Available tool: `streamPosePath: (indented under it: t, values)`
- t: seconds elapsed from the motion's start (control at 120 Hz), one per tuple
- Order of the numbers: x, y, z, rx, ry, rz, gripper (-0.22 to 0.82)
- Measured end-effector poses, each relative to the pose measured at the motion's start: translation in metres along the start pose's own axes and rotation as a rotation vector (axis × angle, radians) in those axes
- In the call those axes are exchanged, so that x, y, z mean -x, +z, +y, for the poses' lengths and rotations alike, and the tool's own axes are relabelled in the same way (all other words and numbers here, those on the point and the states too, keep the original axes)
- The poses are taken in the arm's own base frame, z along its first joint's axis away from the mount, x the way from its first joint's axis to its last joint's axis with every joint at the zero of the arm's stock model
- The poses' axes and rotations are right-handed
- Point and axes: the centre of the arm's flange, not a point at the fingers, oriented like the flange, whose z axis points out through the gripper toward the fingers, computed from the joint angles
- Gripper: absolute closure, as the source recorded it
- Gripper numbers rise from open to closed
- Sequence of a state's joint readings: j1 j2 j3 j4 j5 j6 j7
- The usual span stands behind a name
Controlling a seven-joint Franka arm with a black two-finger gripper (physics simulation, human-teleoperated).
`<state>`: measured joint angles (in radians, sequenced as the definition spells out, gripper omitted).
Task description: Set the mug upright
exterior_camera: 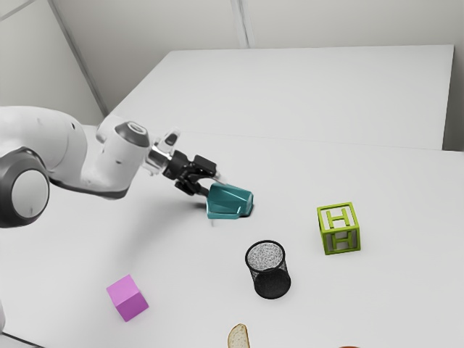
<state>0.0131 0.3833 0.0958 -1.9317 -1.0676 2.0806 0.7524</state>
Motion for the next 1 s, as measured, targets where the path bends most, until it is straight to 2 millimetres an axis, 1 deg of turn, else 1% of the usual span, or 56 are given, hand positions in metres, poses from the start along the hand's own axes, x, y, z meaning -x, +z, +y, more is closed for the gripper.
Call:
streamPosePath:
  t: [0.192, 0.267, 0.367, 0.542, 0.617, 0.725, 0.8, 0.9, 1.0]
  values:
    - [0.006, 0.015, -0.009, 0.077, 0.006, 0.039, 0.03]
    - [0.007, 0.02, -0.01, 0.1, 0.019, 0.045, 0.06]
    - [0.007, 0.023, -0.008, 0.119, 0.047, 0.05, 0.17]
    - [0.008, 0.025, -0.006, 0.132, 0.092, 0.054, 0.47]
    - [0.008, 0.025, -0.005, 0.135, 0.11, 0.054, 0.57]
    - [0.007, 0.025, -0.003, 0.134, 0.133, 0.055, 0.65]
    - [0.006, 0.023, 0.001, 0.134, 0.152, 0.059, 0.68]
    - [0.006, 0.018, 0.011, 0.137, 0.181, 0.068, 0.73]
    - [0.01, 0.011, 0.021, 0.141, 0.203, 0.074, 0.75]
